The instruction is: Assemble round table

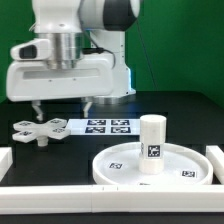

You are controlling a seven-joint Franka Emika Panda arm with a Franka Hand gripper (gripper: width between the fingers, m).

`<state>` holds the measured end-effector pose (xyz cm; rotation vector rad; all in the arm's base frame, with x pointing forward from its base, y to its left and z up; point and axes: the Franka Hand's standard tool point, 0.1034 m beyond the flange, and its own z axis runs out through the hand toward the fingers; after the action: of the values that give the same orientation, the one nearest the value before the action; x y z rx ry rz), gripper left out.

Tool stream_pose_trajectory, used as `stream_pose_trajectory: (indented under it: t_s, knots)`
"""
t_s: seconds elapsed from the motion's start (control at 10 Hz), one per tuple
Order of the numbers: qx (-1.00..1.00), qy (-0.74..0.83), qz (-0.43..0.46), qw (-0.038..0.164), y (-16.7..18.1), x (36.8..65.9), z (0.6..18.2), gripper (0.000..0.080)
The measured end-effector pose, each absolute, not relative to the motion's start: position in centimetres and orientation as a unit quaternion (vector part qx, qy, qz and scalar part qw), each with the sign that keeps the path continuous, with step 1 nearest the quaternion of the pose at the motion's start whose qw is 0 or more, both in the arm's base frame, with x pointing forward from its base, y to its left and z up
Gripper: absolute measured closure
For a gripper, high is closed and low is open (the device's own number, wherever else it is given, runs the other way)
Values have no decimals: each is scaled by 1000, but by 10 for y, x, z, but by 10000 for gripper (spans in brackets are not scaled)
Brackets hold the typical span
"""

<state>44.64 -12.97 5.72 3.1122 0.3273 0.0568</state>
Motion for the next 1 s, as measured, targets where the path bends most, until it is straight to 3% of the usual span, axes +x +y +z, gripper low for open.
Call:
stream_pose_trajectory:
  t_s: [0.4,1.0]
  knots:
    - [993,115,16,5,-128,446,55,150]
    - [991,136,8,12,-176,423,49,150]
